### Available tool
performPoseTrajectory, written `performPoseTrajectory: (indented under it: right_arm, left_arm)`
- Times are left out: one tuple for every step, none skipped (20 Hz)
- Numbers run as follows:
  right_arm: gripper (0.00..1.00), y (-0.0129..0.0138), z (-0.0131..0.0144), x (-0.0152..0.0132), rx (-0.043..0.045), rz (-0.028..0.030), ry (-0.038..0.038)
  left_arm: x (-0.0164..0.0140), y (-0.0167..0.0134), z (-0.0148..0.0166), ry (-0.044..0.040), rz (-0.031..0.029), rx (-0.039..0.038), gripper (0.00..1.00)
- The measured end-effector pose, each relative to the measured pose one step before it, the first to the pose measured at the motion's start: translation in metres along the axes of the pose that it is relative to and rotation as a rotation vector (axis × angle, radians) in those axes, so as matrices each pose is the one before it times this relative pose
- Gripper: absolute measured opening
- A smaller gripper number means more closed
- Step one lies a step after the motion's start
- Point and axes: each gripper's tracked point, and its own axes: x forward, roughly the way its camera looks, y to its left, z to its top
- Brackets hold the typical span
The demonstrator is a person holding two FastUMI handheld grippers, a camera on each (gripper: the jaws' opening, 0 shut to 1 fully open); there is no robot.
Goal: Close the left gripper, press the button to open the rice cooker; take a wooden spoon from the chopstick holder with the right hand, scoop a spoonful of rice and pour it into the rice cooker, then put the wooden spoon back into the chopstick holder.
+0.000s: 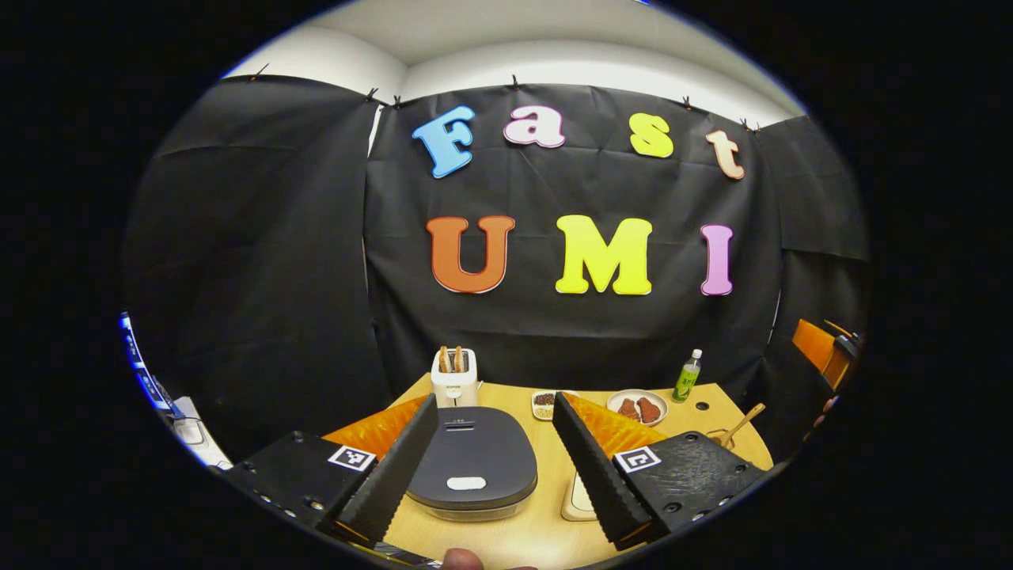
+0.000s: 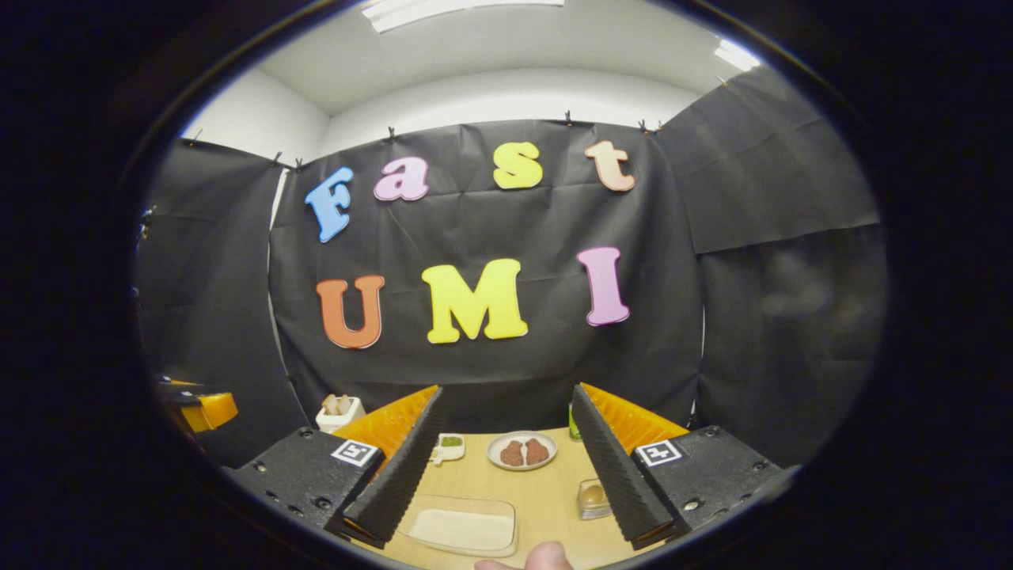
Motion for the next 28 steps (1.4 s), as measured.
performPoseTrajectory:
  right_arm:
    - [1.00,-0.00240,-0.00192,0.00127,0.00232,-0.00021,0.00334]
    - [1.00,-0.00226,-0.00244,0.00238,0.00294,-0.00022,0.00686]
    - [1.00,-0.00074,-0.00313,0.00092,0.00387,-0.00053,0.00736]
    - [1.00,-0.00176,-0.00279,0.00154,-0.00063,-0.00070,0.00805]
    - [1.00,-0.00133,-0.00100,0.00022,-0.00766,-0.00004,0.00006]
    - [1.00,-0.00120,0.00294,0.00075,-0.01010,-0.00023,-0.00520]
    - [1.00,-0.00106,0.00198,0.00135,-0.01061,0.00140,-0.00784]
    - [1.00,0.00015,0.00188,0.00165,-0.00957,0.00456,-0.00539]
    - [1.00,0.00023,0.00042,0.00039,-0.00854,0.00476,-0.00434]
    - [1.00,-0.00079,0.00156,0.00041,-0.00550,0.00134,-0.00612]
    - [1.00,-0.00304,-0.00008,-0.00063,-0.00437,-0.00282,-0.00204]
    - [1.00,-0.00320,-0.00053,0.00040,-0.00150,-0.00392,0.00001]
    - [1.00,-0.00336,-0.00251,0.00088,-0.00679,-0.00582,0.00174]
    - [1.00,-0.00231,-0.00100,0.00034,-0.01202,-0.00366,0.00377]
    - [1.00,-0.00121,-0.00261,0.00029,-0.01081,0.00094,0.00490]
    - [1.00,-0.00169,-0.00032,0.00001,-0.00835,-0.00033,0.00293]
    - [1.00,-0.00326,0.00002,-0.00020,-0.00825,-0.00416,0.00126]
    - [1.00,-0.00390,0.00069,-0.00056,-0.00460,-0.00496,-0.00225]
    - [1.00,-0.00335,-0.00148,-0.00016,-0.00242,-0.00726,0.00053]
    - [1.00,-0.00323,-0.00116,-0.00032,-0.00140,-0.00444,0.00244]
    - [1.00,-0.00235,-0.00296,0.00053,-0.00086,-0.00397,0.00657]
    - [1.00,-0.00099,-0.00221,0.00082,-0.00738,-0.00195,0.00680]
    - [1.00,0.00040,-0.00274,-0.00012,-0.00749,0.00278,0.00894]
    - [1.00,0.00052,-0.00179,0.00078,-0.00332,0.00364,0.00915]
    - [1.00,-0.00015,-0.00180,-0.00076,0.00249,0.00178,0.00512]
    - [1.00,-0.00108,0.00015,-0.00074,0.00547,-0.00096,0.00093]
    - [1.00,-0.00088,-0.00041,0.00041,0.00367,-0.00157,0.00023]
    - [1.00,-0.00008,-0.00133,0.00051,0.00022,0.00018,0.00461]
  left_arm:
    - [0.00190,-0.00281,-0.00524,0.02502,-0.01331,-0.00748,0.94]
    - [0.00193,-0.00185,-0.00609,0.02882,-0.00958,-0.00667,0.94]
    - [0.00073,0.00015,-0.00553,0.02508,-0.00647,-0.01001,0.94]
    - [0.00181,0.00157,-0.00576,0.02558,0.00412,-0.00585,0.92]
    - [0.00284,0.00236,-0.00380,0.02493,0.00589,-0.00050,0.78]
    - [0.00467,0.00168,-0.00462,0.01936,0.00440,-0.00008,0.73]
    - [0.00039,0.00075,-0.00422,0.02372,-0.00105,0.00144,0.66]
    - [0.00512,0.00193,-0.00612,0.02158,0.00196,-0.00044,0.63]
    - [0.00235,-0.00029,-0.00073,0.02172,-0.00931,-0.00628,0.55]
    - [-0.00424,0.00425,-0.00138,0.02165,0.00872,-0.00675,0.51]
    - [0.01028,0.00542,-0.00061,0.01131,0.00822,-0.01646,0.38]
    - [0.00373,0.00047,-0.00473,0.01894,0.00103,-0.00706,0.25]
    - [0.01007,0.00223,-0.00635,0.02433,-0.00238,0.00189,0.10]
    - [0.00756,-0.00140,-0.00729,0.03228,-0.01286,-0.00135,0.08]
    - [0.00707,-0.00011,-0.00880,0.03679,-0.01767,-0.01004,0.08]
    - [0.01153,0.00341,-0.00163,0.01851,-0.00370,-0.01636,0.08]
    - [0.00358,-0.00117,-0.01342,0.03409,-0.02819,-0.02512,0.00]
    - [0.00443,-0.00378,-0.00619,0.03828,-0.02986,-0.01323,0.00]
    - [0.00605,0.00274,-0.00810,0.03481,-0.01038,-0.00992,0.00]
    - [0.00733,0.00318,-0.00411,0.02787,-0.00590,0.00172,0.00]
    - [0.00774,0.00572,-0.00342,0.01844,0.00469,0.01525,0.07]
    - [0.00805,0.00333,-0.00192,0.01865,0.00255,0.01195,0.00]
    - [0.00519,0.00529,-0.00443,0.02627,0.01084,-0.00169,0.00]
    - [0.00447,0.00313,-0.00170,0.02130,0.00459,-0.01529,0.00]
    - [0.00412,0.00213,-0.00195,0.01775,0.00346,-0.02217,0.00]
    - [0.00352,0.00187,-0.00017,0.01407,-0.00059,-0.01686,0.00]
    - [0.00258,0.00257,-0.00206,0.00706,0.00227,-0.00773,0.00]
    - [0.00219,0.00265,-0.00097,0.01080,0.00415,-0.00704,0.00]
